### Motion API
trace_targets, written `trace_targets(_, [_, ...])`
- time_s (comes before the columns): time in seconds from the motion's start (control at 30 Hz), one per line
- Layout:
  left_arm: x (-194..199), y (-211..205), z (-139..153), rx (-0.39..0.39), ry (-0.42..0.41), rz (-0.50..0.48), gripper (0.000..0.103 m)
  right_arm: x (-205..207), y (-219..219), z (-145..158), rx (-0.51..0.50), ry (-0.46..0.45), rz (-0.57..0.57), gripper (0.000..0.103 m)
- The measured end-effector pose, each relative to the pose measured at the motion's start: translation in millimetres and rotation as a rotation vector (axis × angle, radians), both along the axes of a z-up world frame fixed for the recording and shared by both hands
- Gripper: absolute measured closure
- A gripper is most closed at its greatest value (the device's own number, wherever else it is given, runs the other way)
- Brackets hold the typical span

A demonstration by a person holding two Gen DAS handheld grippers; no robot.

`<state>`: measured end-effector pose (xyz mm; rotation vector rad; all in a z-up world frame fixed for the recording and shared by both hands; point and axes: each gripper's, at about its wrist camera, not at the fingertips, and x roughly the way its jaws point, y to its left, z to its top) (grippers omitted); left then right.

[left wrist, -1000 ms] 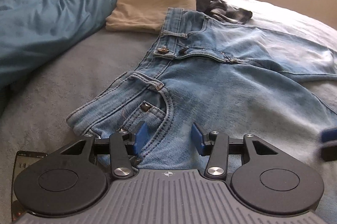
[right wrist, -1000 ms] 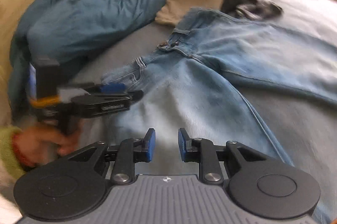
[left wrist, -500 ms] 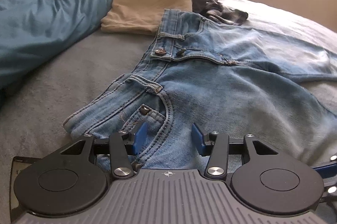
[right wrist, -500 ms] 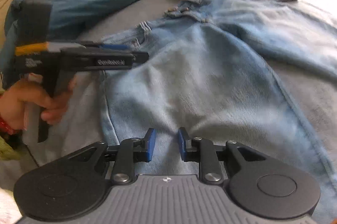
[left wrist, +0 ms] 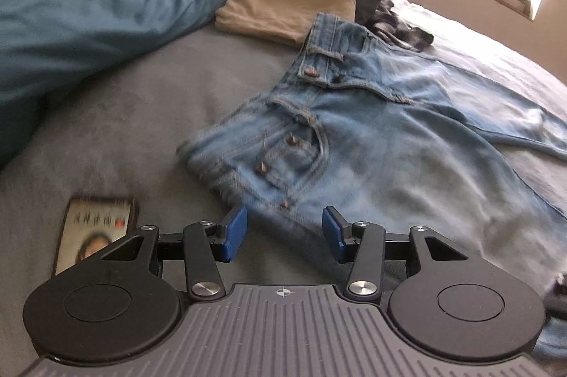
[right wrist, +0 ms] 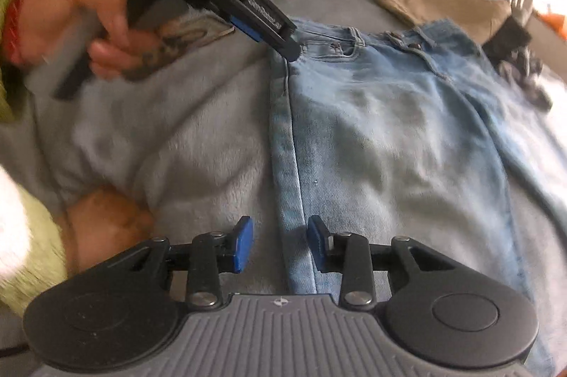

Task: Fold clothes

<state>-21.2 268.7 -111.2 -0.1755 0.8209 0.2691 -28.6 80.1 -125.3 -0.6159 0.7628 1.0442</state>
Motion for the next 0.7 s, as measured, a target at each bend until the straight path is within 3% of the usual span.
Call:
trace_targets(0.07, [-10, -1, -1, -0.020, 0.005, -0.007, 0.056, -2, 3, -2, -0.027, -0.060, -0.017, 0.077])
trace_targets(0.1, [-15, -2, -1, -0.027, 0.006, -0.013, 0.056, -1, 3, -2, -0.033, -0.070, -0.025, 0.089])
trace_targets(0.2, [-24, -7, -5, -0.024, 0.010, -0.029, 0.056, 2, -2, 8, -0.010, -0.079, -0.053, 0.097])
trace_targets(0.37, [-28, -3, -3, -0.022, -0.004, 0.001, 0.056, 10, -17, 38, 0.071, -0.020, -0.070, 0.098])
trace_targets(0.43, [-27, 1, -1, -0.020, -0.014, 0.015, 0.056, 20, -16, 32, 0.069, 0.065, -0.089, 0.098])
trace_targets(0.6, [-25, 5, 9, 0.030, -0.058, 0.019, 0.056, 19, -16, 35, 0.079, 0.085, -0.096, 0.098])
trace_targets(0.7, [-18, -5, 12, 0.050, -0.087, -0.022, 0.056, 18, -8, 7, 0.015, 0.146, -0.123, 0.093])
